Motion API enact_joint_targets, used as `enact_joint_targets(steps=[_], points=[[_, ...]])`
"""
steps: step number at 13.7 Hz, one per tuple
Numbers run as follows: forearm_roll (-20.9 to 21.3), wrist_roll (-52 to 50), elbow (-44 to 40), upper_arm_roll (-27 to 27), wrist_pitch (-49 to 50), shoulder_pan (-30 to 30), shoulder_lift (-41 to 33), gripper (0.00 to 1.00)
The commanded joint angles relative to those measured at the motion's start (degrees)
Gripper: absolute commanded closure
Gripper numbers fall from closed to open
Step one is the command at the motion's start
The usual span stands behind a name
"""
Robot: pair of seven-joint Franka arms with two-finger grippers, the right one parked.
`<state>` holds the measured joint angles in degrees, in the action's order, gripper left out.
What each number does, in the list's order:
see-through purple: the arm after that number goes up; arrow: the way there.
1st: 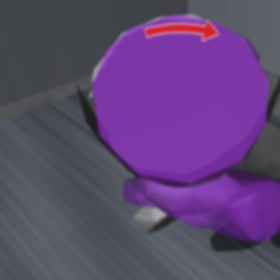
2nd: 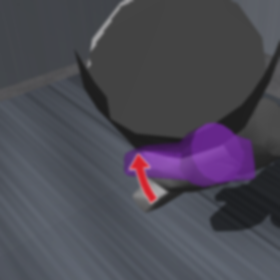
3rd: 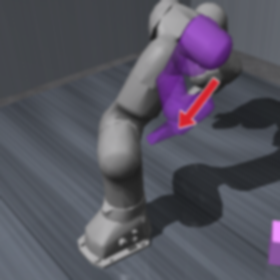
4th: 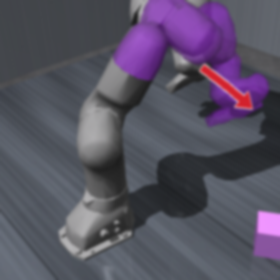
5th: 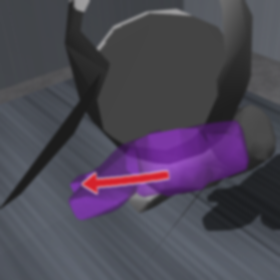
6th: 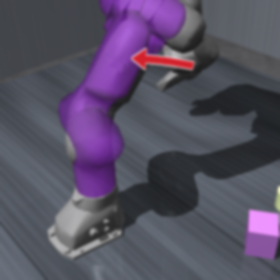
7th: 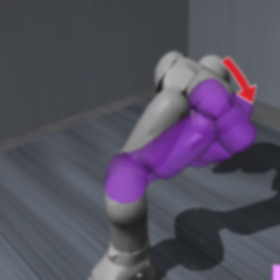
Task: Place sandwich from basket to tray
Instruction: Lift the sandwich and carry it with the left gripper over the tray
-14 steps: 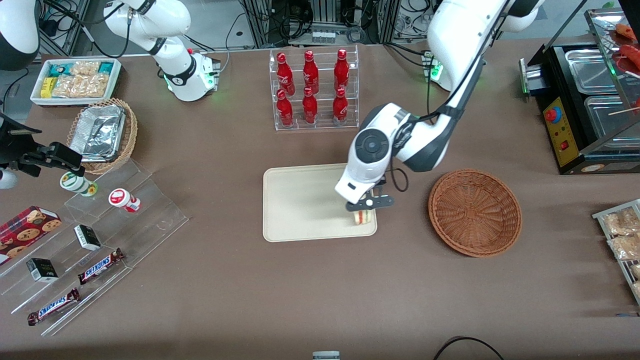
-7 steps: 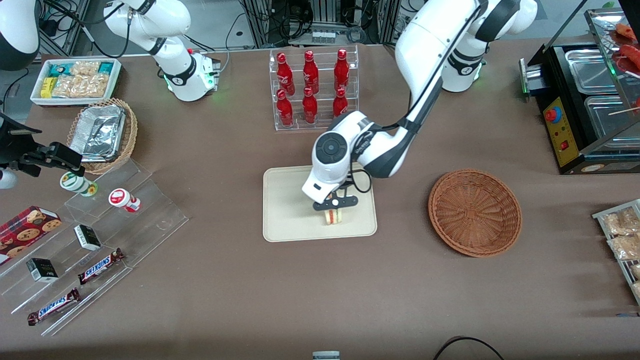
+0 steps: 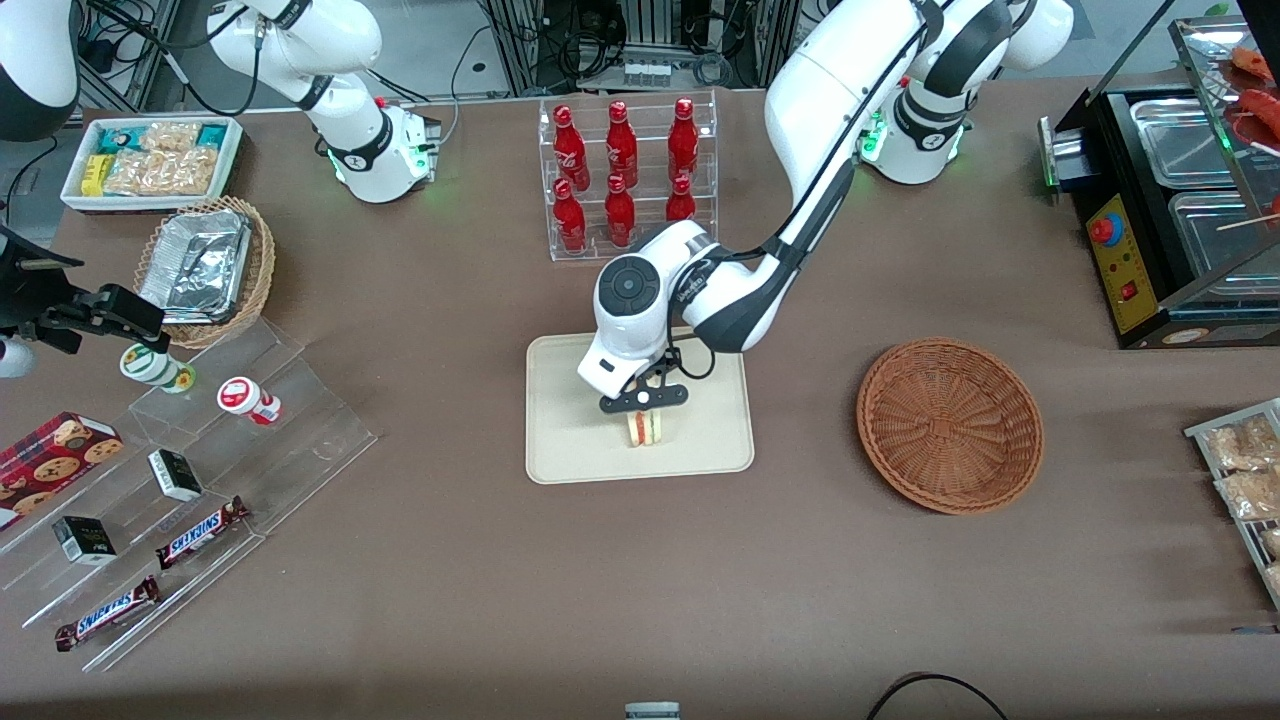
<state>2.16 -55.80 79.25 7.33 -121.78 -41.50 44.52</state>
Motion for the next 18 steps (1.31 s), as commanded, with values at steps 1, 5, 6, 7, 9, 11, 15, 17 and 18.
enact_joint_targets(steps=[1, 5, 6, 7, 9, 11, 15, 17, 18], points=[[1.0, -2.6, -1.7, -0.9, 0.3, -1.2, 1.4, 1.00], [1.0, -4.0, -1.7, -0.9, 0.2, -1.2, 2.3, 1.00], [1.0, -4.1, -1.8, -0.9, -0.2, -1.2, 2.5, 1.00], [1.0, -4.0, -1.7, -0.9, -0.9, -1.2, 2.5, 1.00], [1.0, -4.0, -1.8, -0.9, -0.9, -1.1, 2.5, 0.00], [1.0, -4.0, -1.8, -1.0, -0.8, -1.2, 2.2, 0.00], [1.0, -3.4, -3.0, -1.3, 2.0, -0.9, -0.4, 0.00], [0.9, -3.3, -6.3, -1.3, 6.6, -0.7, -0.8, 0.00], [0.9, -3.3, -7.1, -1.2, 8.7, -0.6, -1.6, 0.00]])
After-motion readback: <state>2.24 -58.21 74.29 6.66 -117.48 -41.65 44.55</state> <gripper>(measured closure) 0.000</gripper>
